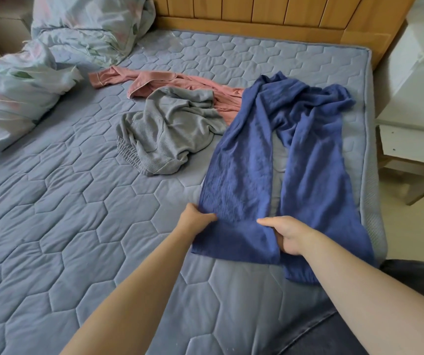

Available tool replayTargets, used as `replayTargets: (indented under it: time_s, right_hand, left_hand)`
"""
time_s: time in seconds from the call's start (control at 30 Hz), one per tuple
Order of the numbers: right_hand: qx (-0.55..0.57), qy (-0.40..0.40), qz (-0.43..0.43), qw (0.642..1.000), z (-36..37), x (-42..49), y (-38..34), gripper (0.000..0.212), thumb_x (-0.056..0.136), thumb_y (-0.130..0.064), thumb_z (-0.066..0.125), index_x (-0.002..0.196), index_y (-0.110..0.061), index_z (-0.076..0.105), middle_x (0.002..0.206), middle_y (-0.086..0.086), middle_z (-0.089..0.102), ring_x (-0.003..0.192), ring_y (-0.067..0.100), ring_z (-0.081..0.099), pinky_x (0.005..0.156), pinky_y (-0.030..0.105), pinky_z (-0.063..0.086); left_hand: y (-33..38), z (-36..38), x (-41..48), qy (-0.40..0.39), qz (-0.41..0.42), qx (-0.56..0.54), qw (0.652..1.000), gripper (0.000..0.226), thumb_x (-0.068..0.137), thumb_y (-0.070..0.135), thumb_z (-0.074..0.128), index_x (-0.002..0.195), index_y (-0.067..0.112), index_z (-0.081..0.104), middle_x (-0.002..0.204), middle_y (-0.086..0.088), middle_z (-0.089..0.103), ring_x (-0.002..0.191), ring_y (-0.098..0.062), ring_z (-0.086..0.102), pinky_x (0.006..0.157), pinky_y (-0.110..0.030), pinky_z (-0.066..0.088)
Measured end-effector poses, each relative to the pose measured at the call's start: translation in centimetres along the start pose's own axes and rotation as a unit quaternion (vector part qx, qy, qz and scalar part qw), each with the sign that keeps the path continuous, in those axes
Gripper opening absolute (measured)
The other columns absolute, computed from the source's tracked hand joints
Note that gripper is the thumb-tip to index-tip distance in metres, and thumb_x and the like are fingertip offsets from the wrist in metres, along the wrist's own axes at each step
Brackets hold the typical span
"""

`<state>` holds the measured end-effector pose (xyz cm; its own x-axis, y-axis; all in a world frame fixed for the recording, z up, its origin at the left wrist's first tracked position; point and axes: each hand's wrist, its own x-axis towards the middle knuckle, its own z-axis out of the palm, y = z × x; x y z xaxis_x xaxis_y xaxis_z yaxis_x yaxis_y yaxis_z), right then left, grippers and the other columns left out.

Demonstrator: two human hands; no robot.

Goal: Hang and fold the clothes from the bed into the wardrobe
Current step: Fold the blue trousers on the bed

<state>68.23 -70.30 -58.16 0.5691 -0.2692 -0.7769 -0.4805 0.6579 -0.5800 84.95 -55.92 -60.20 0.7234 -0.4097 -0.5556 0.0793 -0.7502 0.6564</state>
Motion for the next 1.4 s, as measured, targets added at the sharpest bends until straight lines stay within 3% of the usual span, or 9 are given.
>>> replayTargets:
  time_s: [0.2, 0.33, 0.47, 0.6, 0.7, 0.77, 0.93, 1.17, 1.4]
  right_hand:
    - [0.053, -0.125, -0.017, 0.991, -0.9, -1.4, -0.9, 0.024, 0.074, 0.006, 0.058, 0.089, -0.003, 0.074, 0.085, 0.012, 0.073, 0.071, 0.021, 0.072, 0.062, 0.028, 0.059]
    - [-0.127, -0.081, 0.096, 0.984, 0.3, -1.1, 0.8, 0.017, 0.089, 0.010, 0.053, 0.097, 0.000, 0.064, 0.083, 0.010, 0.073, 0.075, 0.019, 0.070, 0.083, 0.033, 0.055]
    - [-0.058, -0.119, 0.087, 0.987, 2.0, -0.8, 1.3, 0.015, 0.093, 0.007, 0.050, 0.089, 0.006, 0.065, 0.078, 0.014, 0.072, 0.065, 0.019, 0.072, 0.059, 0.027, 0.059]
    - [-0.215, -0.114, 0.110, 0.964, 2.2, -0.9, 1.8, 0.011, 0.095, 0.004, 0.047, 0.093, -0.002, 0.056, 0.074, 0.012, 0.070, 0.064, 0.019, 0.072, 0.052, 0.024, 0.056]
    - [-0.237, -0.092, 0.092, 0.963, 1.9, -0.8, 1.9, 0.008, 0.098, -0.006, 0.047, 0.097, -0.007, 0.055, 0.076, 0.013, 0.069, 0.066, 0.021, 0.071, 0.056, 0.027, 0.057]
    - [-0.214, -0.050, 0.068, 0.973, 1.6, -0.5, 1.8, 0.012, 0.099, -0.011, 0.046, 0.094, -0.007, 0.056, 0.073, 0.012, 0.068, 0.062, 0.019, 0.069, 0.055, 0.027, 0.056]
    - [-0.168, 0.086, -0.017, 0.982, 0.3, 0.7, 0.4, 0.010, 0.099, -0.011, 0.042, 0.102, -0.007, 0.051, 0.077, 0.013, 0.065, 0.062, 0.020, 0.066, 0.047, 0.025, 0.050]
    - [-0.131, 0.164, -0.076, 0.975, -2.0, 2.3, -3.6, 0.021, 0.095, -0.008, 0.044, 0.114, -0.003, 0.053, 0.089, 0.013, 0.061, 0.084, 0.026, 0.061, 0.076, 0.037, 0.049]
    - [-0.056, 0.186, -0.122, 0.973, -2.5, 6.0, -8.5, 0.028, 0.096, -0.005, 0.045, 0.123, -0.001, 0.051, 0.122, 0.023, 0.059, 0.111, 0.032, 0.061, 0.095, 0.037, 0.047]
  left_hand:
    - [-0.8, -2.9, -1.0, -0.169, -0.001, -0.370, 0.914, 0.038, 0.084, -0.016, 0.044, 0.115, 0.003, 0.056, 0.097, -0.015, 0.065, 0.075, -0.024, 0.064, 0.061, -0.027, 0.055]
    - [-3.4, -5.4, -1.2, -0.175, -0.014, -0.267, 0.947, 0.053, 0.083, -0.018, 0.050, 0.124, 0.015, 0.055, 0.105, -0.011, 0.068, 0.082, -0.023, 0.066, 0.061, -0.026, 0.057]
    - [-4.3, -7.3, -0.7, -0.196, -0.053, -0.282, 0.938, 0.042, 0.088, -0.009, 0.050, 0.116, 0.020, 0.059, 0.094, -0.003, 0.074, 0.072, -0.015, 0.070, 0.054, -0.022, 0.053]
    - [-4.2, -8.4, 0.1, -0.074, 0.002, 0.027, 0.997, 0.039, 0.081, -0.006, 0.062, 0.116, 0.010, 0.063, 0.102, -0.009, 0.066, 0.086, -0.023, 0.060, 0.076, -0.034, 0.050]
    - [-2.4, -8.1, -0.7, 0.045, 0.055, 0.373, 0.925, 0.036, 0.083, 0.008, 0.059, 0.118, 0.011, 0.058, 0.114, -0.013, 0.061, 0.103, -0.031, 0.058, 0.080, -0.036, 0.048]
    - [-0.8, -6.4, -1.2, 0.120, 0.122, 0.464, 0.869, 0.035, 0.085, 0.014, 0.054, 0.119, 0.013, 0.050, 0.121, -0.011, 0.053, 0.112, -0.032, 0.051, 0.080, -0.038, 0.045]
    - [3.0, 1.3, -0.7, 0.095, 0.319, 0.404, 0.852, 0.048, 0.091, 0.026, 0.052, 0.137, 0.017, 0.041, 0.141, -0.007, 0.037, 0.130, -0.030, 0.032, 0.099, -0.042, 0.037]
    - [6.8, 6.5, 5.3, 0.094, 0.343, 0.375, 0.856, 0.051, 0.101, 0.037, 0.029, 0.150, 0.020, 0.025, 0.159, -0.005, 0.013, 0.147, -0.028, 0.002, 0.117, -0.051, 0.007]
    - [4.4, 7.4, 9.4, 0.126, 0.330, 0.402, 0.844, 0.057, 0.098, 0.041, 0.028, 0.151, 0.024, 0.020, 0.160, -0.004, 0.013, 0.147, -0.024, 0.004, 0.117, -0.049, 0.004]
